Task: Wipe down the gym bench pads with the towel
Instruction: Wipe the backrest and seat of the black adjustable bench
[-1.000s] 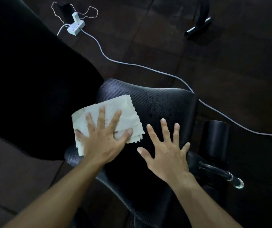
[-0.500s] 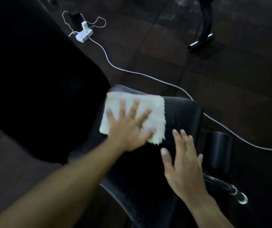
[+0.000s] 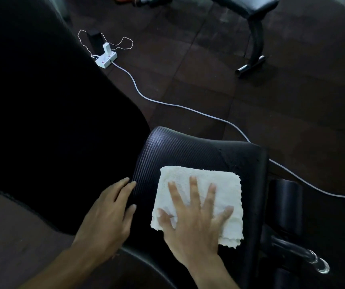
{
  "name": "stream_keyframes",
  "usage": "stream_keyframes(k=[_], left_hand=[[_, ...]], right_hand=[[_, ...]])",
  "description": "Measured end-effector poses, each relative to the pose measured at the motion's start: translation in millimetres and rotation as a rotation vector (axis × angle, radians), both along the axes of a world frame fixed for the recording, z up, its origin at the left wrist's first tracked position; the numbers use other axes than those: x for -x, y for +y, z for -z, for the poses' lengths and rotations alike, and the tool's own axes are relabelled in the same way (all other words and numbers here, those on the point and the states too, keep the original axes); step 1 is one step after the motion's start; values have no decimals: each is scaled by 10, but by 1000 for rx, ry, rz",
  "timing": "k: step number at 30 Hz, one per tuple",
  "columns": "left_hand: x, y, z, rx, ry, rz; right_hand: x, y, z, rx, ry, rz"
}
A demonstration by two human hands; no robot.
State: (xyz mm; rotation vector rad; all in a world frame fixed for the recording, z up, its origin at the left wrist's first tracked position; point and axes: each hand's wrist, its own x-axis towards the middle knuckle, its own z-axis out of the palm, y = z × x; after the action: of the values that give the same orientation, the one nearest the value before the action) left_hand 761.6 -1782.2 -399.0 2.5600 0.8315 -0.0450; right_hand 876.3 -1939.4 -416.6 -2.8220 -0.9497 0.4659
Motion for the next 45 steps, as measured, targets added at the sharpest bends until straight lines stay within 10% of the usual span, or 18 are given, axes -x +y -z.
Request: stream_keyframes(k=[45], left_hand=[[-931,1,259,-138,133,125]], right_hand=[[-1739,299,68,105,-83,-108]])
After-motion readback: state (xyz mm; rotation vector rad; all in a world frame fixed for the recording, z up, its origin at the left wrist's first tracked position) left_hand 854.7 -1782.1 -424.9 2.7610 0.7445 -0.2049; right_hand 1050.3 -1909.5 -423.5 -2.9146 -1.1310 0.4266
